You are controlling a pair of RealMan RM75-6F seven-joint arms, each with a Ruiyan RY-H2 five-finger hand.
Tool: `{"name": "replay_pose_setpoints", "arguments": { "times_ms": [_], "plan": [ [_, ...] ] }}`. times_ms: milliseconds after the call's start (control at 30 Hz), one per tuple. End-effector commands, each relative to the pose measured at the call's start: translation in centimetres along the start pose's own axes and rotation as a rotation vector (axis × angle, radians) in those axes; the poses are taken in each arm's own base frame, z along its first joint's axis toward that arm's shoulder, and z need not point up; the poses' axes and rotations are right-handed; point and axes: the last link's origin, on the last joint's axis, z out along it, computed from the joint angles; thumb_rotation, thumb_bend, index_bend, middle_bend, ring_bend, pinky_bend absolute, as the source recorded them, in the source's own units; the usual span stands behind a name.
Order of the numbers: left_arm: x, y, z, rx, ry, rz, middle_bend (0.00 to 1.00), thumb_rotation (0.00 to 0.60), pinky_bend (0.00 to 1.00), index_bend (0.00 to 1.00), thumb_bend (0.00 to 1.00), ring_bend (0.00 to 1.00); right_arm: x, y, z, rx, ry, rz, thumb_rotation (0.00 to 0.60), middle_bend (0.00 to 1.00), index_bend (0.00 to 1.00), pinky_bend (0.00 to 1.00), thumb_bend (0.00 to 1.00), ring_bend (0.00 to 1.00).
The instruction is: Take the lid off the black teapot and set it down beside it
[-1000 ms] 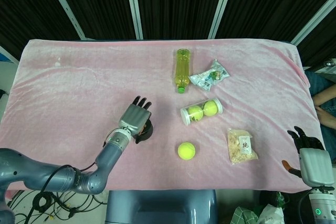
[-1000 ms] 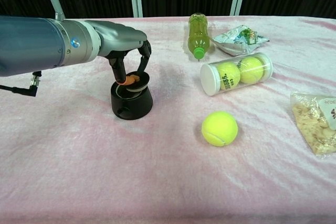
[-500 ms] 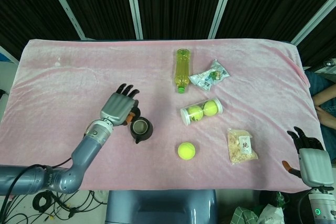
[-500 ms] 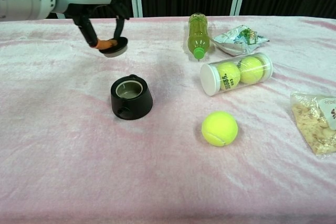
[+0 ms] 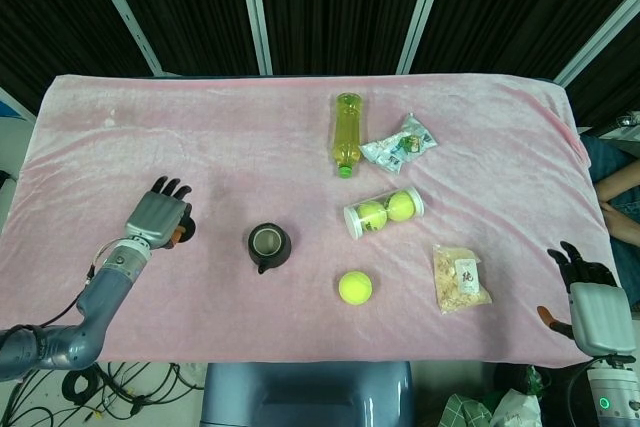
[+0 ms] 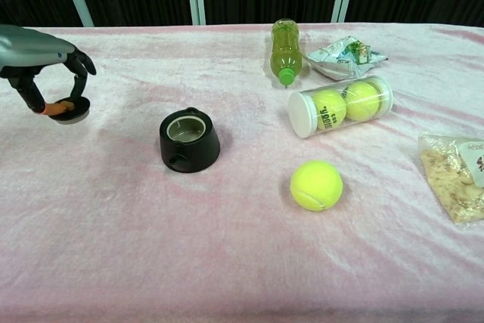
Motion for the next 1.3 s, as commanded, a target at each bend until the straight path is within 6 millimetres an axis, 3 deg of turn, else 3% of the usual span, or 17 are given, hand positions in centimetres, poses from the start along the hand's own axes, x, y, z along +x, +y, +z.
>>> {"name": "replay_pose_setpoints", "arguments": {
  "times_ms": [33, 300, 533, 733, 800, 867, 1000, 1133, 1300],
  "plan": [
    [-1.6, 1.4, 1.6, -0.034, 0.022, -0.006, 0.12, 0.6, 0.0, 0.56, 0.46, 0.0, 0.0, 0.0, 0.0, 0.001, -0.001, 0.0, 0.6, 0.1, 0.19, 0.22, 0.1, 0.27],
    [-2.8, 4.2, 4.4, -0.057, 0.003, 0.044, 0.12, 0.6, 0.0, 0.55, 0.46, 0.0, 0.0, 0.0, 0.0, 0.007, -0.006, 0.002, 0.6, 0.1, 0.19, 0.22, 0.1, 0.27],
    [-2.1, 6.9, 5.8, -0.079, 0.04, 0.065, 0.11, 0.6, 0.0, 0.52, 0.44, 0.0, 0.0, 0.0, 0.0, 0.008, -0.006, 0.003, 0.6, 0.1, 0.19, 0.22, 0.1, 0.27],
    [-2.1, 7.5, 5.4, -0.078, 0.01, 0.094, 0.05, 0.6, 0.0, 0.22, 0.16, 0.0, 0.0, 0.0, 0.0, 0.011, -0.008, 0.003, 0.6, 0.1, 0.19, 0.22, 0.1, 0.27],
    [-1.9, 7.3, 4.9, -0.069, -0.012, 0.095, 0.02, 0.6, 0.0, 0.1, 0.11, 0.0, 0.0, 0.0, 0.0, 0.011, -0.008, 0.003, 0.6, 0.1, 0.19, 0.22, 0.1, 0.27],
    [-1.4, 7.1, 4.5, -0.057, -0.027, 0.075, 0.01, 0.6, 0.0, 0.05, 0.11, 0.0, 0.0, 0.0, 0.0, 0.012, -0.009, 0.003, 0.6, 0.1, 0.19, 0.22, 0.1, 0.27],
    [0.1, 6.7, 3.8, -0.042, -0.015, -0.004, 0.01, 0.6, 0.0, 0.05, 0.11, 0.0, 0.0, 0.0, 0.0, 0.013, -0.009, 0.001, 0.6, 0.1, 0.19, 0.22, 0.1, 0.27],
    [2.5, 5.4, 0.7, -0.067, 0.079, -0.077, 0.02, 0.6, 0.0, 0.09, 0.11, 0.0, 0.0, 0.0, 0.0, 0.007, -0.009, 0.002, 0.6, 0.1, 0.19, 0.22, 0.1, 0.27],
    [3.0, 1.1, -4.6, -0.003, 0.224, -0.069, 0.02, 0.6, 0.0, 0.12, 0.14, 0.0, -0.1, 0.0, 0.0, 0.006, -0.009, -0.003, 0.6, 0.1, 0.19, 0.22, 0.1, 0.27]
  ]
}}
